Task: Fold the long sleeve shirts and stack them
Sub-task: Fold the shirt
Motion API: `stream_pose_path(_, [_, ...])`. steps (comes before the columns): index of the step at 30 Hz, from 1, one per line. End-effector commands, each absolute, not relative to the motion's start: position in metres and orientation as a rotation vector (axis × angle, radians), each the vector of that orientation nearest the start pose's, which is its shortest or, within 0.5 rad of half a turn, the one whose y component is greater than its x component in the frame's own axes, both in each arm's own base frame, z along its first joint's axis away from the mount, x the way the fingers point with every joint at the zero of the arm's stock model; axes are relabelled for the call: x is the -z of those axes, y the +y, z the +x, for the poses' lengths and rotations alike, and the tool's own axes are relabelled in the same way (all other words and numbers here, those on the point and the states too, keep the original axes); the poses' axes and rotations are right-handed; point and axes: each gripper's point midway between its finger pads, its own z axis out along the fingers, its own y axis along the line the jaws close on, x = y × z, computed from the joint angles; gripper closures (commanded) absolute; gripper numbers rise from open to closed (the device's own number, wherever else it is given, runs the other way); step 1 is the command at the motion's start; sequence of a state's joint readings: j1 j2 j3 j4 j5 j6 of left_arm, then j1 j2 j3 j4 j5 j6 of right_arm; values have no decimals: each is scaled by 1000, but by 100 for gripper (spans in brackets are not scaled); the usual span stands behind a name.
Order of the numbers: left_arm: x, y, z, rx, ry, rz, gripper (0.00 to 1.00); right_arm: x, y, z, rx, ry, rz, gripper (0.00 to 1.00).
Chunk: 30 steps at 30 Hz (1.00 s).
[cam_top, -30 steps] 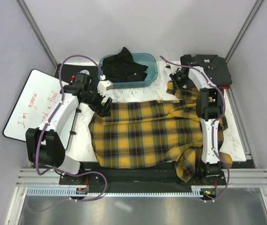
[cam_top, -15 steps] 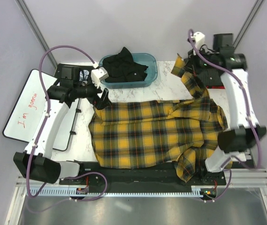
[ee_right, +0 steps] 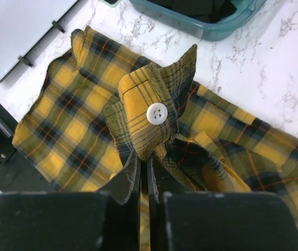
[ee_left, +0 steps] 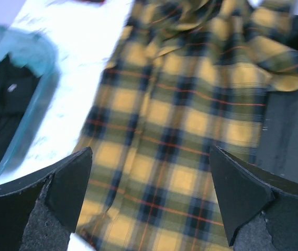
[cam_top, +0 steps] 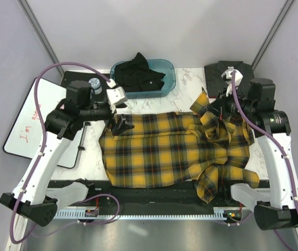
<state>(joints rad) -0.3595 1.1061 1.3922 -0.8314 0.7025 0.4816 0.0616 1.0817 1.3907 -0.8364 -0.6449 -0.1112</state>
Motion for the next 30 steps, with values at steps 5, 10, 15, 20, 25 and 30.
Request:
stream_pose_path(5, [-348,-262,220,902,1629,1124,0,-350,134,235,-762,1756,-472,86])
stream_pose_path(10, [-362,-326,213,1199,1674,1017,0,-348,134,226,-761,1722,-475,87])
stream_pose_path(15, [-368,-371,217,1359,1696,993,1,-348,142,216,-805,1690,-531,87])
stream_pose_path(20, [-371,-405,218,1401,1640,1035,1,-347,145,206,-813,1658,-594,86])
stream_pose_path(25, [-370,-423,214,1445,1623,1072,3,-344,145,200,-798,1643,-620,85])
stream_pose_path(30, [-363,-437,210,1503,1645,1095,16,-343,145,196,-796,1630,-637,84])
